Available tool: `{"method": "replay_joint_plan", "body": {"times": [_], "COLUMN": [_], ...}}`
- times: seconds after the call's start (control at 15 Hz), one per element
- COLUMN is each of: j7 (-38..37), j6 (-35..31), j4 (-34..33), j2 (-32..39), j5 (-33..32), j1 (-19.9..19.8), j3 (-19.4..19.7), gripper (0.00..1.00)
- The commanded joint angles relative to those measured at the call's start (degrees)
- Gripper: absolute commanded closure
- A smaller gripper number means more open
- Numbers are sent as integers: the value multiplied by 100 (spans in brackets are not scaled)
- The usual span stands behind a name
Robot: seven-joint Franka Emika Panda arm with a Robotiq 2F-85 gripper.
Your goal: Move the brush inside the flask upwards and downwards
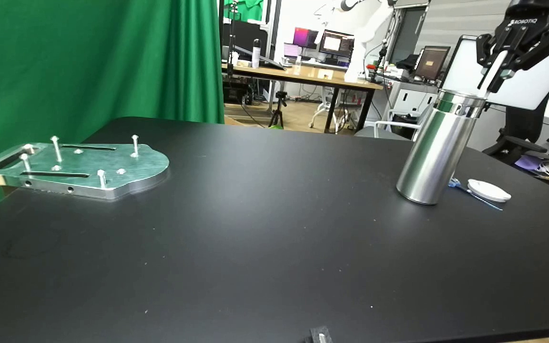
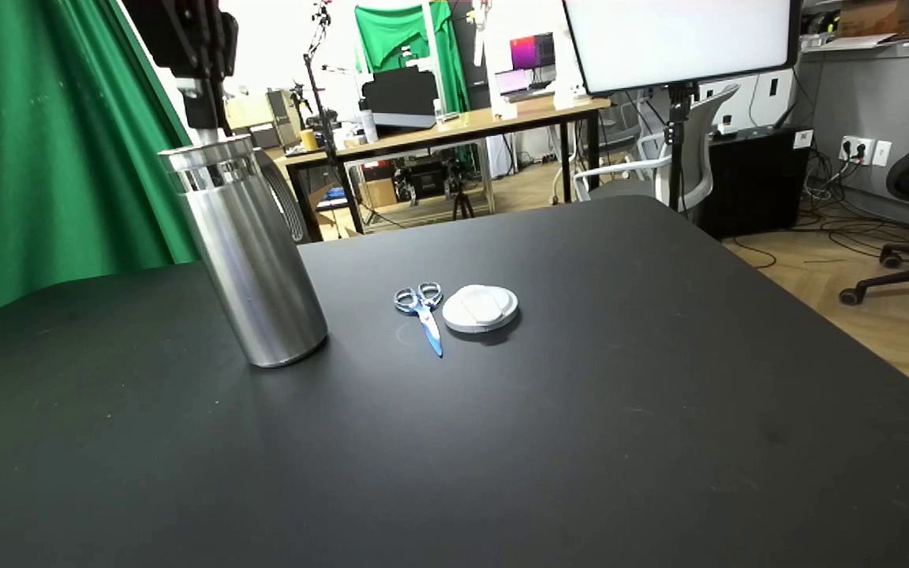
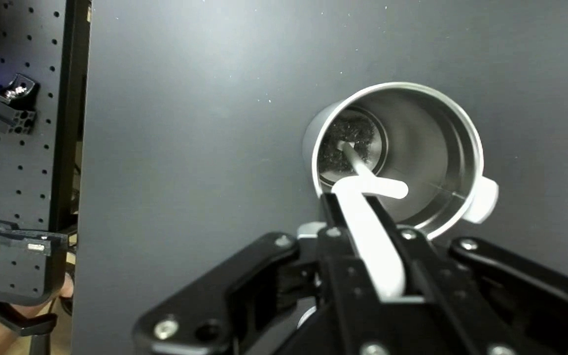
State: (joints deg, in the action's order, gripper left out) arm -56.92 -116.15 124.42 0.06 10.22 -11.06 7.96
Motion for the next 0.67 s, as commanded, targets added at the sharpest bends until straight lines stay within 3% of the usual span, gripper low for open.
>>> {"method": "replay_joint_plan", "body": {"times": [0.0, 0.6], "j7": [-34, -74], "j6": [167, 273], "j4": [-154, 56], "j2": [-82, -1471], "j5": [46, -220], "j1": [58, 172], "j3": [62, -189], "gripper": [96, 96]}}
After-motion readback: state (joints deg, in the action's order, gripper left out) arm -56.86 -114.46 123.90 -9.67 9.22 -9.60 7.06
